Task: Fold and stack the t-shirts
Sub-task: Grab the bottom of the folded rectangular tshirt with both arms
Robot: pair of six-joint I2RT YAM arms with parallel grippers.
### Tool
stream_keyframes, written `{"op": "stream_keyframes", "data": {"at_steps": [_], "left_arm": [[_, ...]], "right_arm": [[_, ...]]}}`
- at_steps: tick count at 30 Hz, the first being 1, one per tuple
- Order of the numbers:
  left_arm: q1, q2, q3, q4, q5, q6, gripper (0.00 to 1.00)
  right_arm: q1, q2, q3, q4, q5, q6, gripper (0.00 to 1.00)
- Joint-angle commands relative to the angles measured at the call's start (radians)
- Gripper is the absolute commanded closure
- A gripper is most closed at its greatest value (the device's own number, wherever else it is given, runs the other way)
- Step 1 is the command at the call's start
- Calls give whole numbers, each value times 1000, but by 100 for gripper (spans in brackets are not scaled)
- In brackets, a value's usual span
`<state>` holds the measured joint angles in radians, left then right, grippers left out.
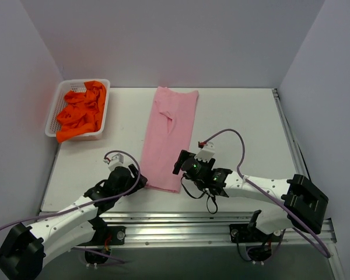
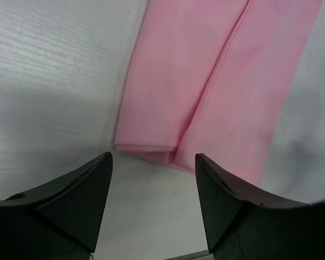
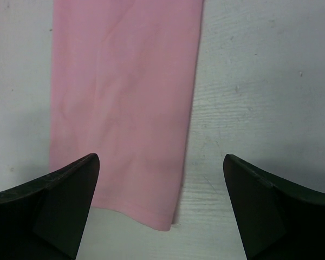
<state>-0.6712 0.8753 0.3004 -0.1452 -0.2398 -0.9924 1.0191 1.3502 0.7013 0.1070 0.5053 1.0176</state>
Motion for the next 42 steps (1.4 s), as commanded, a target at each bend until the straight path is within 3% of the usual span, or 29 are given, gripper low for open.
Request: {"op": "stream_keyframes", "data": {"at_steps": [1,7,19,26,29,34,42], "left_arm": [[-22,-53,-20,-68,-79,-37,29],[-24,0,-30,-39,-102,-34,30],[-25,181,-26,128,-121,-22,46],[-25,232,-15,194,-119,-6,81],[-27,249,-7,205,-107,-5,91],[-73,281,6,226,-108,-29,94],[-188,401,63,257,-153,-87,96]], "right_arm": [[18,-5,-31,-18,61,59,6],[18,26,-48,3,47,67,6],[18,44,-77,28,21,76,6],[38,35,-134,57,2,113,9],[58,40,-167,85,-7,134,16],[85,41,-213,121,-14,176,33],[110,35,-237,123,4,208,43]]}}
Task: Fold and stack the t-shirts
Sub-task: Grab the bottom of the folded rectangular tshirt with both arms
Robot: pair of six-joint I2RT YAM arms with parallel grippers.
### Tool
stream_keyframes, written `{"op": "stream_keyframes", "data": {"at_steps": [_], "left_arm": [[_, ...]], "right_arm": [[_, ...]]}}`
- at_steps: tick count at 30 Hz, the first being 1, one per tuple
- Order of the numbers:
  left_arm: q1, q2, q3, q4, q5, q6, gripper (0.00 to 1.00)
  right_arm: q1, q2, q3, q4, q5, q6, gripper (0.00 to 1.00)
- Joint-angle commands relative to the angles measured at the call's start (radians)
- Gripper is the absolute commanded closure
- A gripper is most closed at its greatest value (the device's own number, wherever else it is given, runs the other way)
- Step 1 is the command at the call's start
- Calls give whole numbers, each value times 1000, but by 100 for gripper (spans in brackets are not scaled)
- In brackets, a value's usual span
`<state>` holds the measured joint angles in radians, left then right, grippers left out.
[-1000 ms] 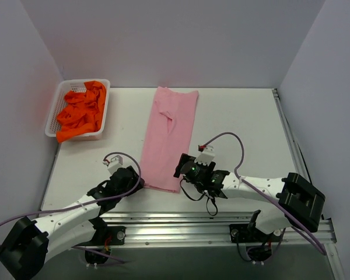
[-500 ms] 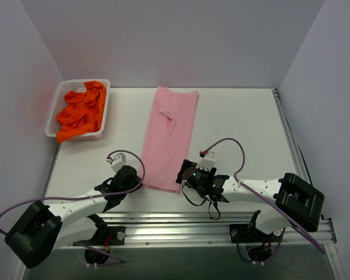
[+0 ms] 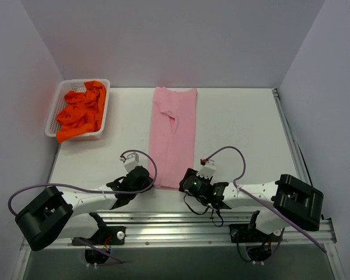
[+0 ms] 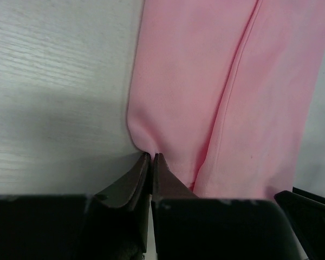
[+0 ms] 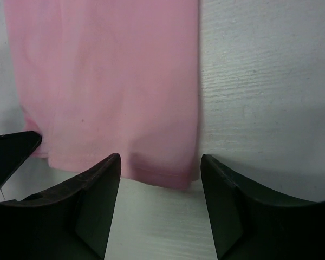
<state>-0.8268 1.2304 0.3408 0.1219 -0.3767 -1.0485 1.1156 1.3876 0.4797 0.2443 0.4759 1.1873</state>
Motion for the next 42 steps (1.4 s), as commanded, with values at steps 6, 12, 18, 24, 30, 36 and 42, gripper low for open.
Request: {"op": "stream_keyframes", "data": {"at_steps": [6,12,18,24,30,36,42], "left_arm": [[-75,80,43,-4,-36,-51,96],[-77,28,38,-62,-70,-54,97],[-77,-37,27,-113,-94,-51,97],[-77,-55,27,-120,-102,-50,97],[-77,-48,27,-119,-102,-50,97],[-77,-40,27,-116,-94,-50,98],[-77,-40,20,-104,-94,-50,98]], "right_arm": [[13,4,-15,-23,44,47,52],[16,-24,-26,-72,64,67,67],[26,-85,-52,-160,113,109,73],[27,-133,-79,-204,132,133,86],[27,-137,-82,-208,141,136,87],[29,-95,-59,-195,135,129,86],[43,-102,-20,-192,145,110,50]]}}
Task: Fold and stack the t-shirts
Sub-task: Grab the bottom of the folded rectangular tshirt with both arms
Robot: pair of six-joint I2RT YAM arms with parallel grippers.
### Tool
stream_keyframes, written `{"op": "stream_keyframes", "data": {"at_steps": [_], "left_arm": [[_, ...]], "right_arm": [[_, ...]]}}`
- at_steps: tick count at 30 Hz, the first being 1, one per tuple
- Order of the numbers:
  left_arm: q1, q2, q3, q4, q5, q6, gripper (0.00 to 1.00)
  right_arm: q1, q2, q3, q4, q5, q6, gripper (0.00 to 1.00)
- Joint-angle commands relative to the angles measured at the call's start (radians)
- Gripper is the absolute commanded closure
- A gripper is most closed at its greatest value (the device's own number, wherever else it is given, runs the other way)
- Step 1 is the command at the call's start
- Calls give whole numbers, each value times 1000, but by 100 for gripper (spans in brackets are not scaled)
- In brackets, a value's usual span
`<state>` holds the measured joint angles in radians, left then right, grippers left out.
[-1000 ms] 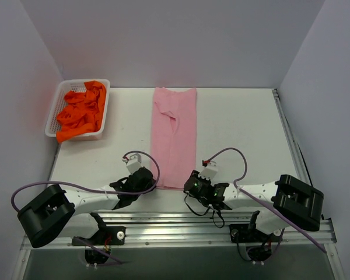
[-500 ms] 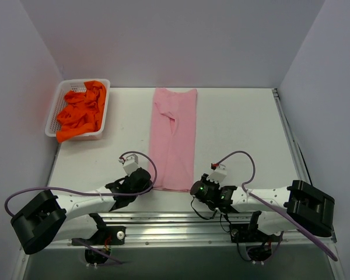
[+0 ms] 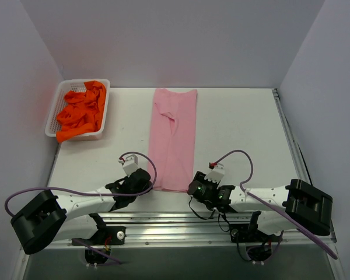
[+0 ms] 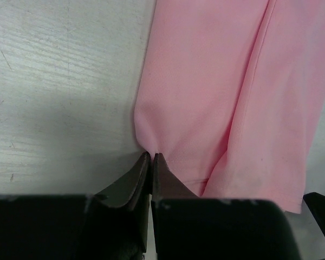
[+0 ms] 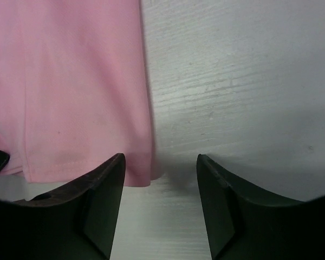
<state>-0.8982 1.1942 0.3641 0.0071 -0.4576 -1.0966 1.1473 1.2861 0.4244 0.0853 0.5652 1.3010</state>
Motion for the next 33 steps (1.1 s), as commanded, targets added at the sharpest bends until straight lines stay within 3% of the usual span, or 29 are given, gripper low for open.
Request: {"op": "stream_keyframes", "data": {"at_steps": [1,6,15,19,23,26,33], "left_arm": [[-5,4,-4,16,-13,0,98],[-5,19,4,25,-9,0,98],[-5,1,3,10,-18,4,98],[-5,-31,-2,-6,-26,4,98],[-5,-54,-8,-39,-35,7,98],[-5,-62,-10,-41,-39,10,98],[-18,-91,-19,-61,-24,11,98]], "right_arm": [[12,-5,53,-33,58,-8,48],[15,27,108,-35,78,-43,48],[17,197,163,34,35,-59,59],[17,222,159,36,28,-51,66],[17,205,140,22,39,-37,92],[17,190,126,5,44,-29,100],[25,164,90,-25,50,13,100]]}}
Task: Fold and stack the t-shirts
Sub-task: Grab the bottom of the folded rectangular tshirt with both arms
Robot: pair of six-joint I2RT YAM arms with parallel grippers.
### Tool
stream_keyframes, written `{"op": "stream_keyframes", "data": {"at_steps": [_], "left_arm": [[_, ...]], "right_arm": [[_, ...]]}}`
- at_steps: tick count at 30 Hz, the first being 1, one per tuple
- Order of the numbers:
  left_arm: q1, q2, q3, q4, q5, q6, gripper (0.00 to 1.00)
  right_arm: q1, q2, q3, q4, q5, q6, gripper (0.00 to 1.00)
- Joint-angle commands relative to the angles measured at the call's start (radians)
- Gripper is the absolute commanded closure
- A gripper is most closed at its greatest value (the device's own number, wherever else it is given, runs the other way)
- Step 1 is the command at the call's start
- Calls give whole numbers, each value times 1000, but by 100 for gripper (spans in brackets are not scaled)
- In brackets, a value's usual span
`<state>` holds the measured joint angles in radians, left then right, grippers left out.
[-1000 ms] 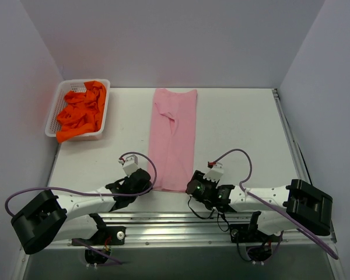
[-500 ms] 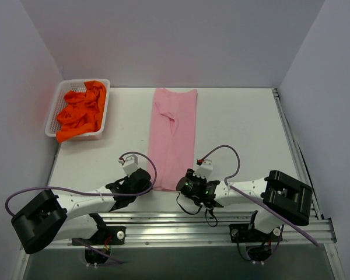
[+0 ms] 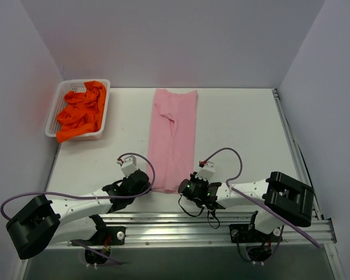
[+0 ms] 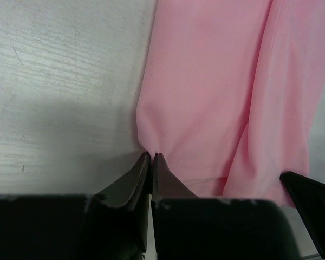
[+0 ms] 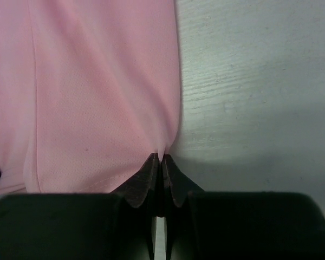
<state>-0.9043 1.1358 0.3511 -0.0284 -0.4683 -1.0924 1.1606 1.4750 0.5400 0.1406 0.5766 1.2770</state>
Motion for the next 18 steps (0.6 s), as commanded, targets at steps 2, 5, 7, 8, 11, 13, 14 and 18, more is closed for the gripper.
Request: {"op": "stream_keyframes", "data": {"at_steps": [2,5,7,8,11,13,14,18], "left_arm": [[-28,-70,-21,-57,-9,-10,98],[-62,-132,-38,-119,-9,-44,98],[-80,-184,-43,-152,-6,-60,98],[-93,-200,-44,-178,-4,-69,98],[-102,-258,-31,-241,3,-70,98],[-104,-287,3,-287,-1,-55,98],[-104,-294,20,-300,-6,-51,98],[-102,-297,110,-341,-35,-5,98]], "right_arm": [[33,-47,-31,-120,46,56,100],[73,-87,-41,-214,74,116,100],[91,-116,-54,-271,88,162,100],[103,-126,-57,-291,91,174,100],[113,-168,-52,-357,109,200,100],[114,-200,-20,-404,126,199,100],[113,-209,-6,-423,144,191,100],[105,-231,99,-524,213,150,100]]}}
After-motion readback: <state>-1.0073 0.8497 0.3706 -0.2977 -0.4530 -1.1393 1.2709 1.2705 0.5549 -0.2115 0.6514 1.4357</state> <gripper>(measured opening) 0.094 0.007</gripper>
